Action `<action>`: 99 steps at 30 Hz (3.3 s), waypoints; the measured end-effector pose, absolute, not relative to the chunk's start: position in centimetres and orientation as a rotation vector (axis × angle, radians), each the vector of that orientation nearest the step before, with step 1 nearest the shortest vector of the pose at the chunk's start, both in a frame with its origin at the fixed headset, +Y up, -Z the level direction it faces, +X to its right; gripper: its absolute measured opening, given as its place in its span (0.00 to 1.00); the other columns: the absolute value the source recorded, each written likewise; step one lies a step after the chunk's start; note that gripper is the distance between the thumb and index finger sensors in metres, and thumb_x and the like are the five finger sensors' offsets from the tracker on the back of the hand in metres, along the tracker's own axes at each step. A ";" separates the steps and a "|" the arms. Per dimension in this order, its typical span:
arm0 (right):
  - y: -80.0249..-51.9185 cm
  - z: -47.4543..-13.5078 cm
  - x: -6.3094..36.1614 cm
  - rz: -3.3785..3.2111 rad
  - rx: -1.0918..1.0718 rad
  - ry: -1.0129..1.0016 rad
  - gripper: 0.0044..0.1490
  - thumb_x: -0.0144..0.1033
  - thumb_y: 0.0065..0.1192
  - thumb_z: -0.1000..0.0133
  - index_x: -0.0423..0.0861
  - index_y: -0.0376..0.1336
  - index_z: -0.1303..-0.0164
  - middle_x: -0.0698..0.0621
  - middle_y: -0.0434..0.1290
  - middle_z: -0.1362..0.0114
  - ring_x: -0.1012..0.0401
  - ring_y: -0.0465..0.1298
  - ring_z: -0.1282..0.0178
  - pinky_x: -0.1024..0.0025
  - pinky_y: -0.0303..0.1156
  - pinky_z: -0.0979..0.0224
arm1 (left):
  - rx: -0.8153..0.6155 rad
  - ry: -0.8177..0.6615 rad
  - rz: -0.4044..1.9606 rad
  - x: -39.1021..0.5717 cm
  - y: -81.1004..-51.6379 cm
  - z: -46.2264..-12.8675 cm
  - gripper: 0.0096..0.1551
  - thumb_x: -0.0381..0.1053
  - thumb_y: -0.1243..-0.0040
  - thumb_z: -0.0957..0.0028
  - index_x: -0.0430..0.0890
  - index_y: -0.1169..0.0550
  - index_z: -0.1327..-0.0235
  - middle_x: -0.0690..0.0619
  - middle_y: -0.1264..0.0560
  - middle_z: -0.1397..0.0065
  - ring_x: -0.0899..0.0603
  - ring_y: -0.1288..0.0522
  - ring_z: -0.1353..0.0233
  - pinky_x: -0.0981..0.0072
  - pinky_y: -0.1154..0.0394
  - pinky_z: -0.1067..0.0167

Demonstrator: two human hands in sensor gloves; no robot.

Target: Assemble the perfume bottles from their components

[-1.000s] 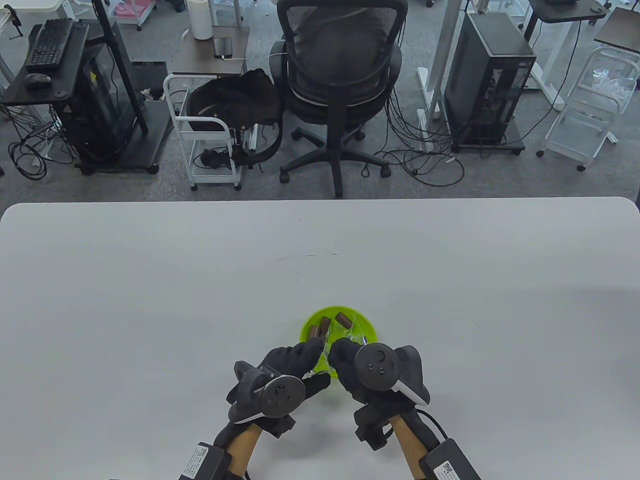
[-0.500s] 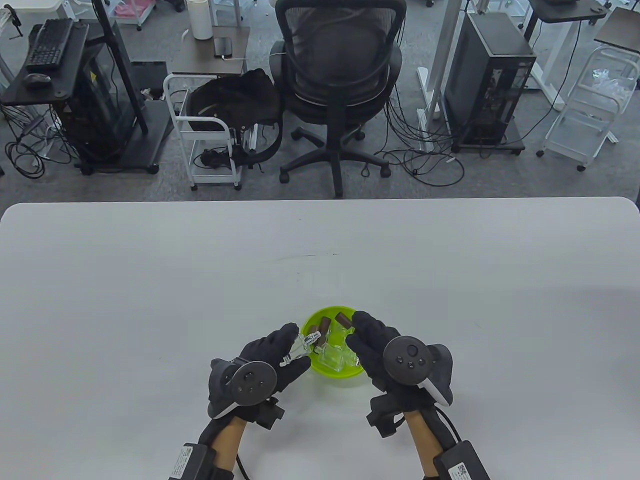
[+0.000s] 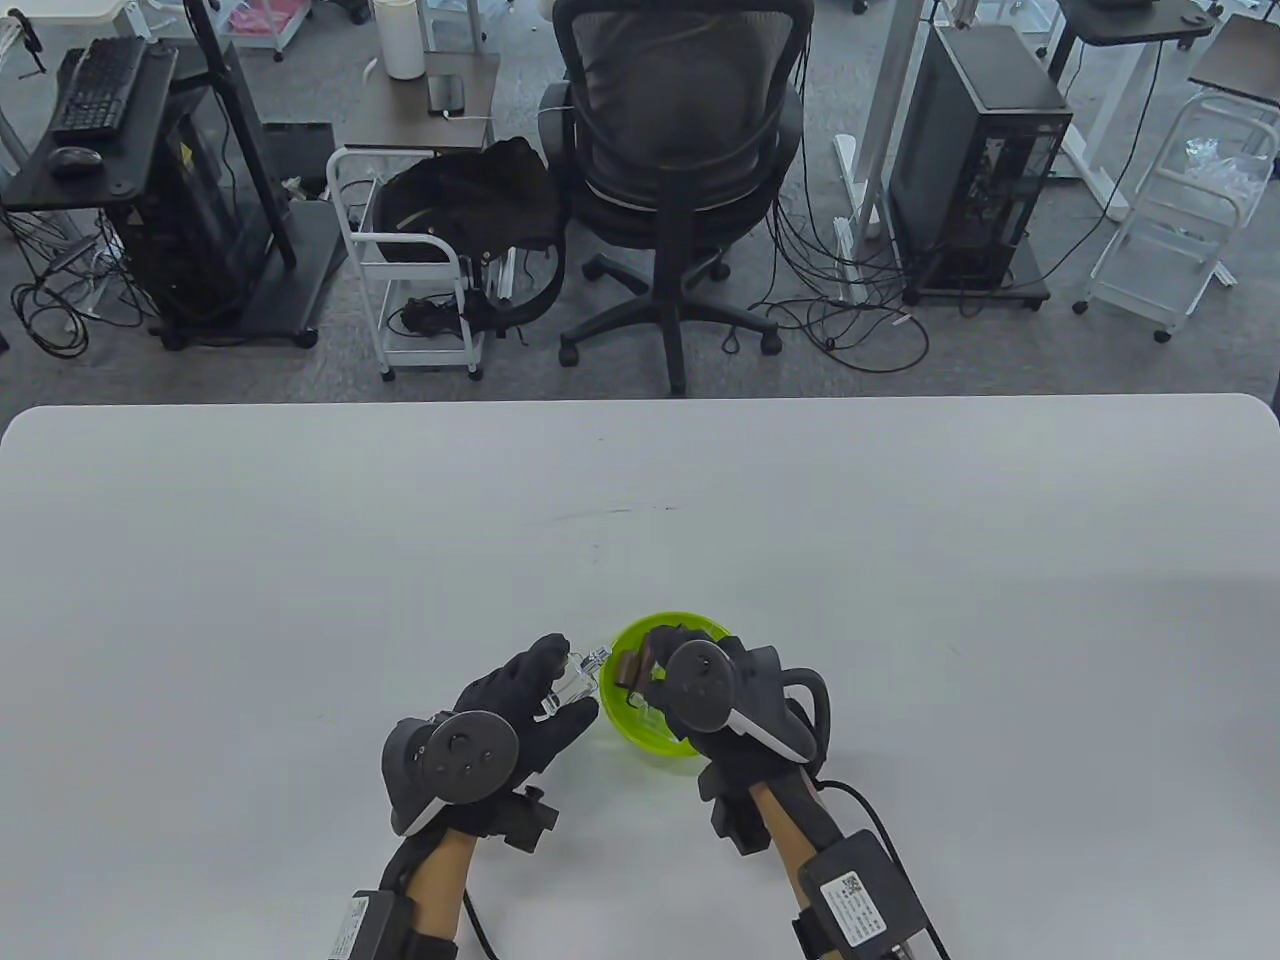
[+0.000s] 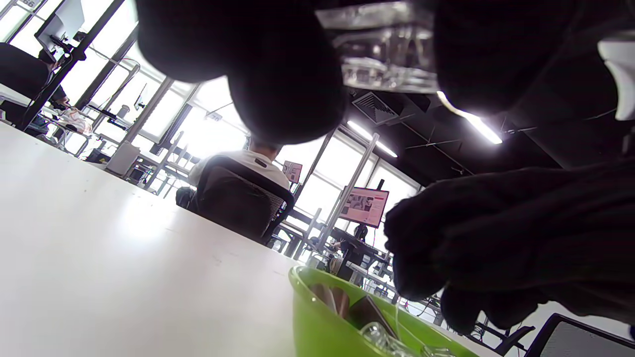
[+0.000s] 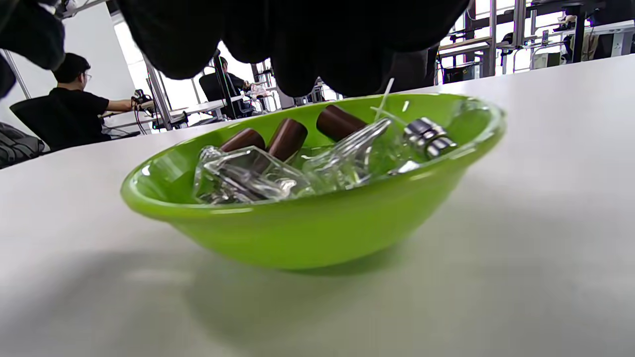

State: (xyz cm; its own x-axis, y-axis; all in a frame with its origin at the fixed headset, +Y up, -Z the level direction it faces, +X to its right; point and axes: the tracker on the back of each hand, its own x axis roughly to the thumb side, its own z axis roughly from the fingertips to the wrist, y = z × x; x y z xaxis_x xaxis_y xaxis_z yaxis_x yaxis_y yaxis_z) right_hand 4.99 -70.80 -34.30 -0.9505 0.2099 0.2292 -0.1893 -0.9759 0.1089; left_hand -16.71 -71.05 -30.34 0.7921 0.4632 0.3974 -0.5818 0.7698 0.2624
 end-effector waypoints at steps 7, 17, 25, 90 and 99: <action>-72.4 -36.0 2.2 2.952 0.224 0.242 0.36 0.52 0.55 0.35 0.55 0.54 0.16 0.44 0.67 0.17 0.48 0.72 0.28 0.41 0.65 0.23 | 0.396 -0.283 0.619 -17.6 -71.1 -30.5 0.44 0.69 0.36 0.54 0.43 0.26 0.32 0.47 0.18 0.38 0.52 0.14 0.54 0.65 0.18 0.46; -73.1 -35.9 0.9 3.061 0.180 0.169 0.29 0.51 0.60 0.37 0.55 0.61 0.26 0.46 0.72 0.24 0.51 0.73 0.31 0.39 0.64 0.24 | 0.397 -0.256 0.632 -18.1 -71.1 -30.5 0.44 0.69 0.36 0.54 0.43 0.26 0.32 0.47 0.18 0.38 0.52 0.14 0.54 0.65 0.18 0.46; -73.1 -35.8 0.7 3.064 0.112 0.171 0.41 0.52 0.65 0.39 0.48 0.54 0.20 0.45 0.72 0.24 0.50 0.73 0.32 0.37 0.64 0.25 | 0.394 -0.255 0.625 -18.1 -71.2 -30.4 0.44 0.69 0.36 0.54 0.44 0.26 0.32 0.47 0.18 0.38 0.52 0.14 0.54 0.66 0.19 0.46; -68.8 -29.6 8.6 2.430 0.594 -0.072 0.28 0.35 0.56 0.35 0.48 0.60 0.23 0.40 0.65 0.22 0.54 0.78 0.30 0.48 0.72 0.23 | 0.298 -0.514 0.400 -12.1 -71.2 -28.6 0.43 0.69 0.35 0.55 0.45 0.26 0.32 0.47 0.18 0.37 0.53 0.14 0.54 0.66 0.18 0.46; -68.8 -29.7 8.7 2.436 0.566 -0.134 0.28 0.35 0.59 0.42 0.49 0.65 0.29 0.42 0.72 0.28 0.60 0.82 0.37 0.53 0.78 0.25 | 0.321 -0.551 0.398 -11.7 -71.1 -28.4 0.42 0.67 0.34 0.56 0.42 0.24 0.34 0.45 0.17 0.40 0.51 0.13 0.57 0.65 0.17 0.49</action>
